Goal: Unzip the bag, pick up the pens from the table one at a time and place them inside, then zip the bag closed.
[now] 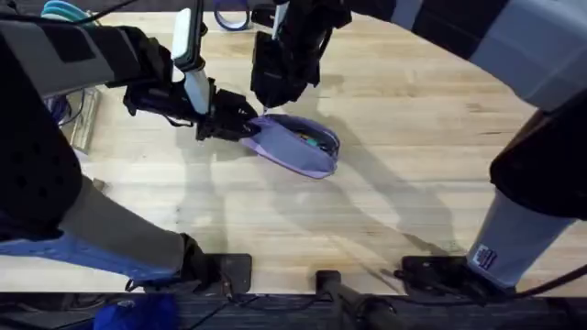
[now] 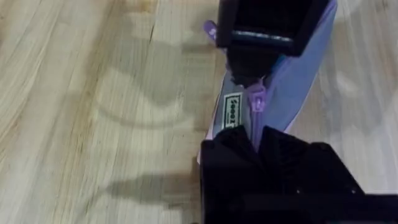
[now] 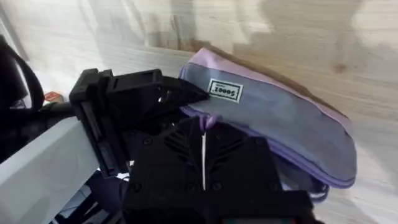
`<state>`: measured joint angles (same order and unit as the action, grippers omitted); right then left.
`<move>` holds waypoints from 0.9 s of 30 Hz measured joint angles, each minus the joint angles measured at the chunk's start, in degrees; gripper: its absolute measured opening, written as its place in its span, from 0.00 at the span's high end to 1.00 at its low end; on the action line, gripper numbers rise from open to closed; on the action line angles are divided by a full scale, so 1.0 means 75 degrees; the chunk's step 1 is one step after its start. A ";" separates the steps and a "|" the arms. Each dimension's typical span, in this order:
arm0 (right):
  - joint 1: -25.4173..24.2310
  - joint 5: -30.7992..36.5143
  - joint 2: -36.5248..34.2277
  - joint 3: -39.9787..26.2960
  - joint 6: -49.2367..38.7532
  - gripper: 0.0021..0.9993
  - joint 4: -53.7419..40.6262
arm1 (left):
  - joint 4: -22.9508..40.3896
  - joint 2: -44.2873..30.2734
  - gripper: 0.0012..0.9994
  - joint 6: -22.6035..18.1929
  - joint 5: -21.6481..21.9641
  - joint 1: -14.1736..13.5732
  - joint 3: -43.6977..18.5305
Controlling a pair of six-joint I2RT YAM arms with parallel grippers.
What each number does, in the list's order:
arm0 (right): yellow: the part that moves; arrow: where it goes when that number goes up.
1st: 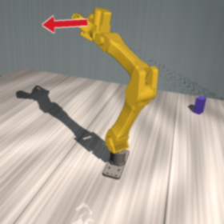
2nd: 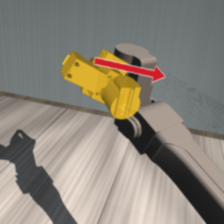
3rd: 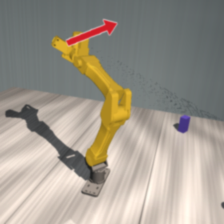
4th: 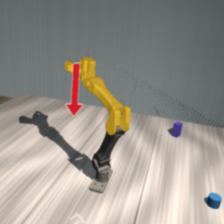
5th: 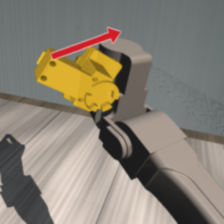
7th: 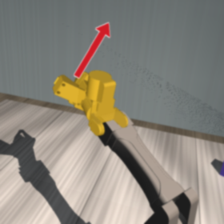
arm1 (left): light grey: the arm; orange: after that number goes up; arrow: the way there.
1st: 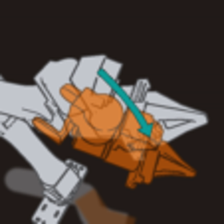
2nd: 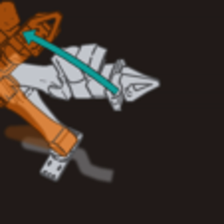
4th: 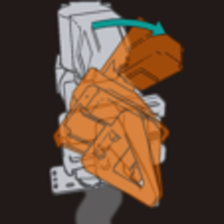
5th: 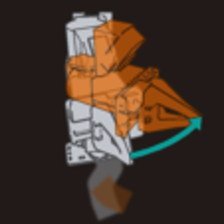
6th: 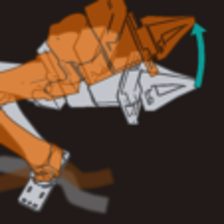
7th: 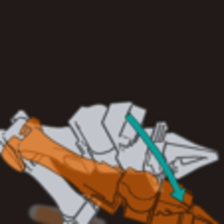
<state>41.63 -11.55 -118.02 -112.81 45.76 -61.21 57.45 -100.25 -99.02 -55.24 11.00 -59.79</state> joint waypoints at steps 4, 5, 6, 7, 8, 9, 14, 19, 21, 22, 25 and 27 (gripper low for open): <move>0.0000 -0.0002 0.0000 0.0000 0.0000 0.97 -0.0015 | 0.0003 0.0000 0.96 0.0000 0.0003 0.0000 0.0000; 0.0000 0.0000 0.0000 0.0000 0.0000 0.97 -0.0022 | 0.0001 0.0001 0.96 0.0002 0.0003 0.0000 0.0000; -0.0001 0.0002 0.0000 0.0000 -0.0002 0.97 -0.0034 | 0.0000 0.0001 0.96 0.0000 0.0003 0.0000 0.0000; -0.0003 0.0003 0.0000 0.0000 -0.0025 0.97 -0.0057 | 0.0003 0.0000 0.96 0.0000 0.0003 0.0000 0.0000; -0.0003 0.0011 0.0000 0.0000 -0.0068 0.97 -0.0080 | 0.0003 0.0002 0.96 0.0001 0.0003 0.0000 0.0000; -0.0002 0.0031 0.0000 0.0000 -0.0111 0.97 -0.0109 | 0.0003 0.0001 0.96 0.0000 0.0003 0.0000 0.0000; 0.0000 0.0378 0.0000 -0.0003 -0.0295 0.97 -0.0635 | 0.0003 0.0000 0.96 0.0000 0.0003 0.0000 0.0000; 0.0008 0.0630 0.0000 -0.0017 -0.0659 0.97 -0.0973 | 0.0009 0.0003 0.96 0.0000 0.0003 0.0000 0.0000; 0.0020 0.0784 0.0000 -0.0032 -0.0760 0.97 -0.1129 | 0.0006 0.0000 0.96 0.0000 0.0003 0.0000 0.0000; 0.0026 0.0861 0.0000 -0.0040 -0.0815 0.97 -0.1227 | 0.0006 0.0002 0.96 0.0000 0.0002 0.0000 0.0000; 0.0029 0.1067 0.0000 -0.0052 -0.0997 0.97 -0.1535 | 0.0003 0.0003 0.96 0.0000 0.0000 0.0000 0.0000; 0.0029 0.1213 0.0000 -0.0058 -0.1119 0.97 -0.1716 | 0.0000 0.0000 0.96 0.0000 0.0000 0.0000 0.0000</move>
<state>41.85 -2.46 -118.02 -113.25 37.36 -74.08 57.45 -100.25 -99.02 -55.24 11.00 -59.79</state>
